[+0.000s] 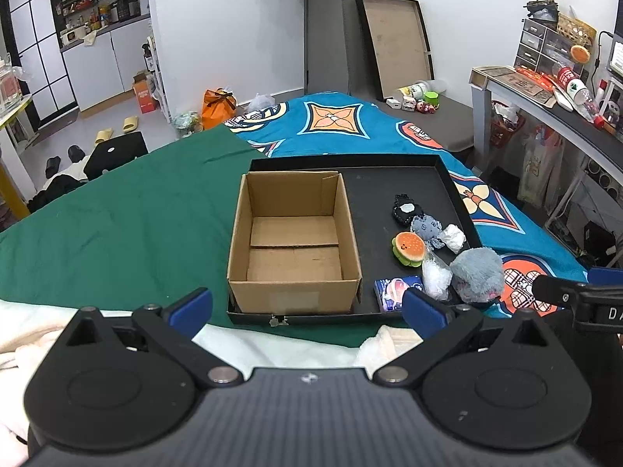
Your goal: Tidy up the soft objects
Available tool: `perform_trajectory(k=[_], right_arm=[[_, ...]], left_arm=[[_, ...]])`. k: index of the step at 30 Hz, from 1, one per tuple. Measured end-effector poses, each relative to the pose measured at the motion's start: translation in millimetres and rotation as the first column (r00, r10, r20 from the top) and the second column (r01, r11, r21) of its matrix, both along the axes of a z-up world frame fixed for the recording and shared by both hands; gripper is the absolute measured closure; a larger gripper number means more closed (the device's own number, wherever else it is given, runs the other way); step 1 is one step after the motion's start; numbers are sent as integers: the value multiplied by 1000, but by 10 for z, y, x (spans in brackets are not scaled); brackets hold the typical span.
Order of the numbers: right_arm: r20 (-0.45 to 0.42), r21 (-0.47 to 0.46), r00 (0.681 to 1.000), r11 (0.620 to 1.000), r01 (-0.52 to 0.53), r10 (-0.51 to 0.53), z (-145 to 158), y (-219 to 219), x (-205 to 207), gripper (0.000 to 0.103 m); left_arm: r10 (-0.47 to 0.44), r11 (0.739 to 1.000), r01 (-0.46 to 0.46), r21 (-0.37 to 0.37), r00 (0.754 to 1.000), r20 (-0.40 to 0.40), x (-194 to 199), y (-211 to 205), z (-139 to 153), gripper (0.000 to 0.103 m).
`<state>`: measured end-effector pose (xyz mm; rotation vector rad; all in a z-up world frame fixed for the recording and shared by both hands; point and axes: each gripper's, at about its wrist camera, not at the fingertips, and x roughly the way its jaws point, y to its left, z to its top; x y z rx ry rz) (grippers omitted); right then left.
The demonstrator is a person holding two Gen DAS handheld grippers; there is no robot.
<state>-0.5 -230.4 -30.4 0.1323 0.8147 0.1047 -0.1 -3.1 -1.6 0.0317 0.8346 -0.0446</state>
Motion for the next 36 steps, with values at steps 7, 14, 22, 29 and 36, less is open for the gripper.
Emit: perform_trajectory(k=[7, 14, 22, 29, 36], right_arm=[[0, -12, 1000, 1000, -9, 9, 7, -3, -14, 0], [2, -18, 1000, 1000, -2, 2, -1, -15, -20, 0], [3, -26, 1000, 1000, 1, -1, -5, -13, -10, 0], [2, -35, 1000, 999, 7, -7, -21, -13, -16, 0], [4, -35, 1000, 999, 9, -9, -9, -11, -29, 0]], left_arm=[[1, 1000, -1, -4, 1000, 8, -26, -24, 25, 0], [-5, 1000, 5, 2, 1000, 3, -28, -32, 27, 0], [-6, 1000, 6, 8, 1000, 4, -40, -34, -5, 0], [-3, 1000, 3, 7, 1000, -1, -40, -21, -20, 0], [-4, 1000, 4, 3, 1000, 0, -35, -10, -25, 0]])
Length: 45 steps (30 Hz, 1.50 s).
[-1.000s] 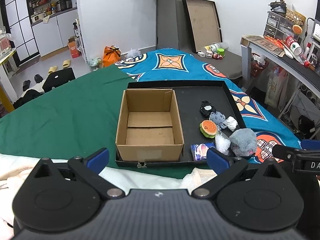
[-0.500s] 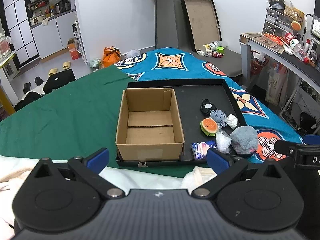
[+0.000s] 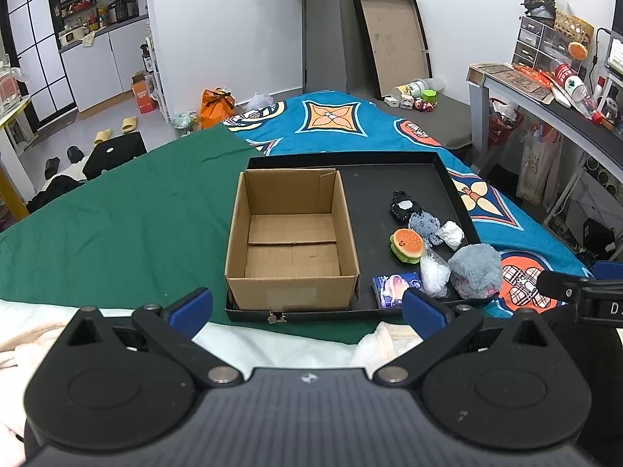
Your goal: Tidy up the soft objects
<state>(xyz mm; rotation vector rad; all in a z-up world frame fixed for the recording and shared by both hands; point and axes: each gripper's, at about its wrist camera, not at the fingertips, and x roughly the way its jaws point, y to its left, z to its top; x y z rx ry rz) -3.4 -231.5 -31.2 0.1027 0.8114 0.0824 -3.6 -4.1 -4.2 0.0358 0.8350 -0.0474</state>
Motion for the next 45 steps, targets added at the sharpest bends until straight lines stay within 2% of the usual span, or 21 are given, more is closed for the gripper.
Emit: perform_trajectory(k=[22, 45], right_arm=[[-9, 18, 1000, 1000, 21, -21, -66, -34, 65, 0], [-83, 77, 996, 996, 49, -42, -413, -266, 460, 0]], left_arm=[[19, 1000, -19, -7, 1000, -8, 122, 16, -82, 0], [51, 998, -49, 30, 995, -90, 633, 16, -423, 0]])
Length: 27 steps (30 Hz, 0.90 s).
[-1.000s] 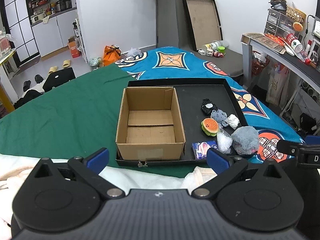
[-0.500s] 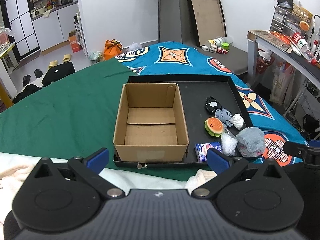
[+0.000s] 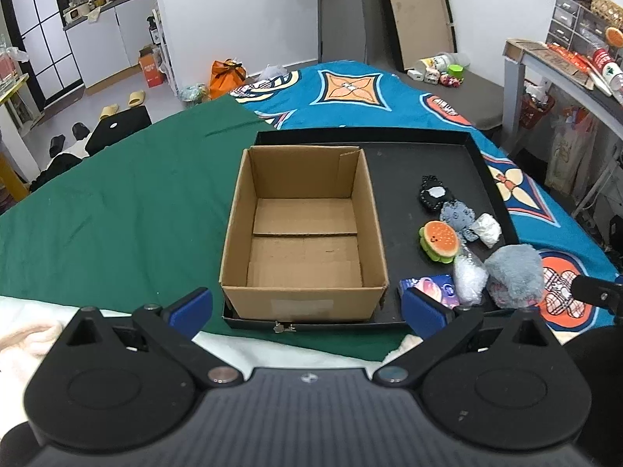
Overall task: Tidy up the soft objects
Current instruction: 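Move the right tool to the grey fluffy plush ball and close on it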
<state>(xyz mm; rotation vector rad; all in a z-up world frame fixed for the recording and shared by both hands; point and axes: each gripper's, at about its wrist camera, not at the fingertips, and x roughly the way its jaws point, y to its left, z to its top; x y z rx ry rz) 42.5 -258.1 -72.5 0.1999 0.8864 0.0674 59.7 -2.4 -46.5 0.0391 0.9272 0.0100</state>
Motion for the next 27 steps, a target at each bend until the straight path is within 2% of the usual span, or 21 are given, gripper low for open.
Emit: perform_trajectory(k=[6, 11, 25, 27], right_arm=[[-43, 45, 999, 999, 9, -7, -155, -108, 143, 0], [-70, 70, 998, 997, 14, -9, -258, -191, 275, 0], [-213, 36, 977, 999, 33, -25, -662, -340, 799, 0], [-230, 26, 973, 999, 29, -23, -721, -359, 868, 0]], left_arm=[[38, 999, -39, -33, 999, -39, 169, 47, -125, 1], [58, 998, -58, -8, 996, -65, 335, 37, -204, 1], [166, 986, -165, 22, 967, -193, 966, 275, -392, 3], [178, 984, -177, 24, 961, -210, 1062, 325, -404, 7]])
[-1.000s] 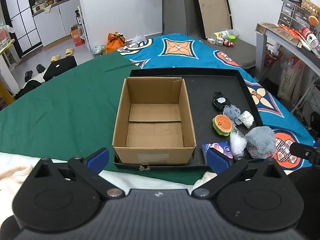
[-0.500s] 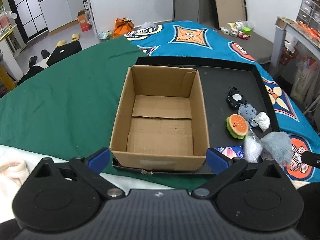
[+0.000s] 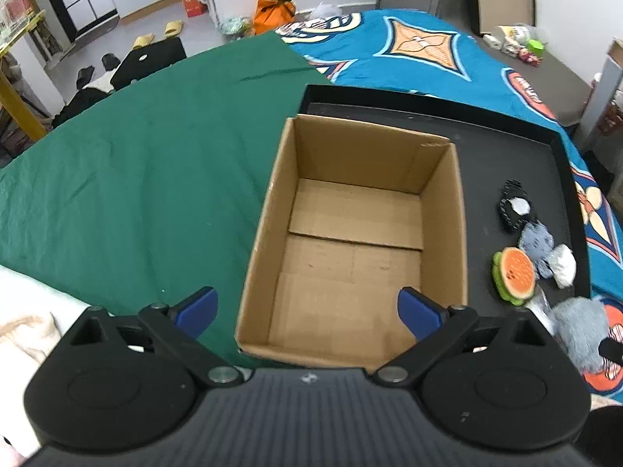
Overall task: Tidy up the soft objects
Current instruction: 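Move the right tool to the grey fluffy plush ball and close on it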
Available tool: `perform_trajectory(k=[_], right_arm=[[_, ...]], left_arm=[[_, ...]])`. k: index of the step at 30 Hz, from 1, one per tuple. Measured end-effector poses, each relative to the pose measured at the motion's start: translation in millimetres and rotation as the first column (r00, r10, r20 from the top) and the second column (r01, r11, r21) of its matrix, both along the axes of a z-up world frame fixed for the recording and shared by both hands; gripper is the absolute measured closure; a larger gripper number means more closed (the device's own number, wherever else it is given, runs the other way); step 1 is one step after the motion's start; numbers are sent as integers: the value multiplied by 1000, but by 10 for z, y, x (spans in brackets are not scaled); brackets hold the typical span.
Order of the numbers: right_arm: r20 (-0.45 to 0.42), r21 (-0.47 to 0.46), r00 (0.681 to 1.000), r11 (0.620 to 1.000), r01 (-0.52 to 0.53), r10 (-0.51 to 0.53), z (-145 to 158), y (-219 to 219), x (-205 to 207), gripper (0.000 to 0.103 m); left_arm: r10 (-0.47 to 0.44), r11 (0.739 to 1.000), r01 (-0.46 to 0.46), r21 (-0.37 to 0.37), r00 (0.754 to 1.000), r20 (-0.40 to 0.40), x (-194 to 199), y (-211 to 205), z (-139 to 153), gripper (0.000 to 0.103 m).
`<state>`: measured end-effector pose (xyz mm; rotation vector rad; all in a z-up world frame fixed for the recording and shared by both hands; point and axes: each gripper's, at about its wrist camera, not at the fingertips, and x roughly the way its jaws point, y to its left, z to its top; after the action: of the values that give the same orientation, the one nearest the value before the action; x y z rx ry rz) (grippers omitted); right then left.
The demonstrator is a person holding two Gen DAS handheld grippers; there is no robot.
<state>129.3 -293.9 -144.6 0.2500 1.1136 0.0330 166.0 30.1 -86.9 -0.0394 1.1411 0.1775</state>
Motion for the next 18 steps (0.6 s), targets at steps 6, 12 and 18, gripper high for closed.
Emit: perform_trajectory(k=[6, 12, 18], right_arm=[[-46, -11, 999, 1000, -13, 13, -117, -28, 136, 0], [-71, -27, 997, 999, -30, 28, -231, -62, 232, 1], [-103, -17, 994, 999, -41, 39, -342, -56, 300, 16]], left_arm=[[53, 999, -53, -5, 998, -42, 197, 177, -29, 14], [103, 993, -107, -41, 991, -89, 326, 372, -95, 31], [132, 989, -140, -43, 979, -152, 442, 431, -228, 56]])
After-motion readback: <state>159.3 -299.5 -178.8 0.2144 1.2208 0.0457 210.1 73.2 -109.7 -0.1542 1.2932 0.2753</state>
